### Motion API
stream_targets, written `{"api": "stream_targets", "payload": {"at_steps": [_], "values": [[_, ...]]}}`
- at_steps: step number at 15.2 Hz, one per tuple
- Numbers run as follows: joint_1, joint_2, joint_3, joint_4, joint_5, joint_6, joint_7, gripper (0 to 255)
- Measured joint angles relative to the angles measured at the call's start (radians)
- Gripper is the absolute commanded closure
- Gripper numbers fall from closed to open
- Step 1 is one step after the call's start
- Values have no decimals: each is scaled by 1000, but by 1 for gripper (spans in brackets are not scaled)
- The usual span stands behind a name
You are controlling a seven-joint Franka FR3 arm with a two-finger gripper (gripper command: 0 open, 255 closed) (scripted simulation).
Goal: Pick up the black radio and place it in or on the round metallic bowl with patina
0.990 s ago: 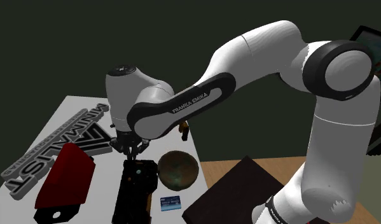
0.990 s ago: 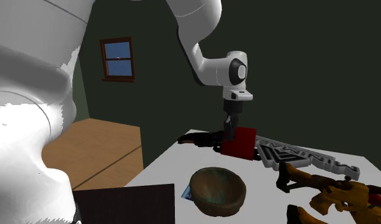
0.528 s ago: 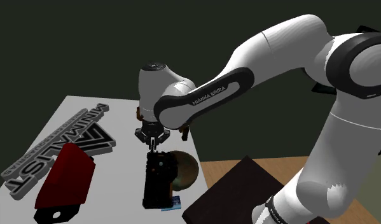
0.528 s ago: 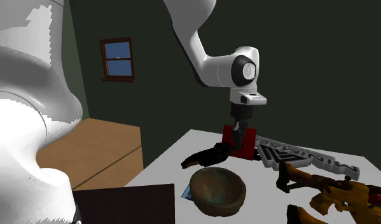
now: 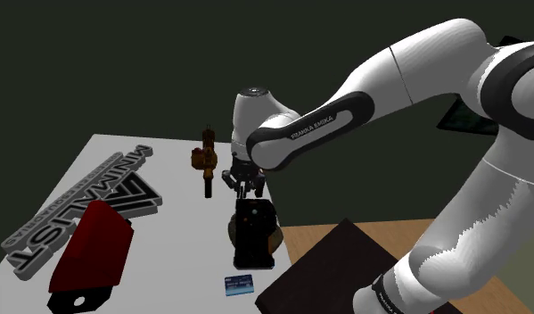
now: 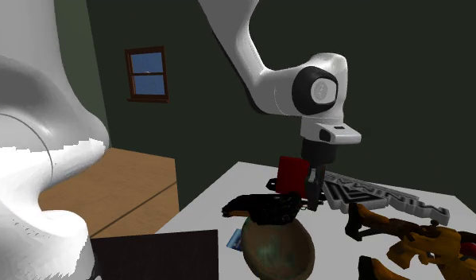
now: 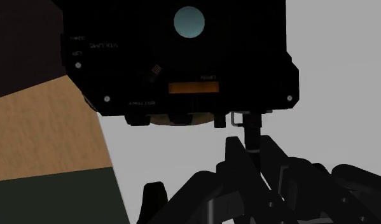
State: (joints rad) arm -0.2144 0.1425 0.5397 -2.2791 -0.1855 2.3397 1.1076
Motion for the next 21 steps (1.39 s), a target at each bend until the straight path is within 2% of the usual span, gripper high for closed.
{"api": "stream_targets", "payload": {"at_steps": [5, 13, 19, 20, 21], "values": [[-1, 42, -17, -24, -41, 58, 16, 255], [24, 138, -53, -30, -131, 142, 84, 255], [27, 146, -57, -29, -139, 150, 90, 255], [27, 147, -57, -29, -139, 150, 90, 0], [26, 147, -57, -29, -139, 150, 90, 0]]}}
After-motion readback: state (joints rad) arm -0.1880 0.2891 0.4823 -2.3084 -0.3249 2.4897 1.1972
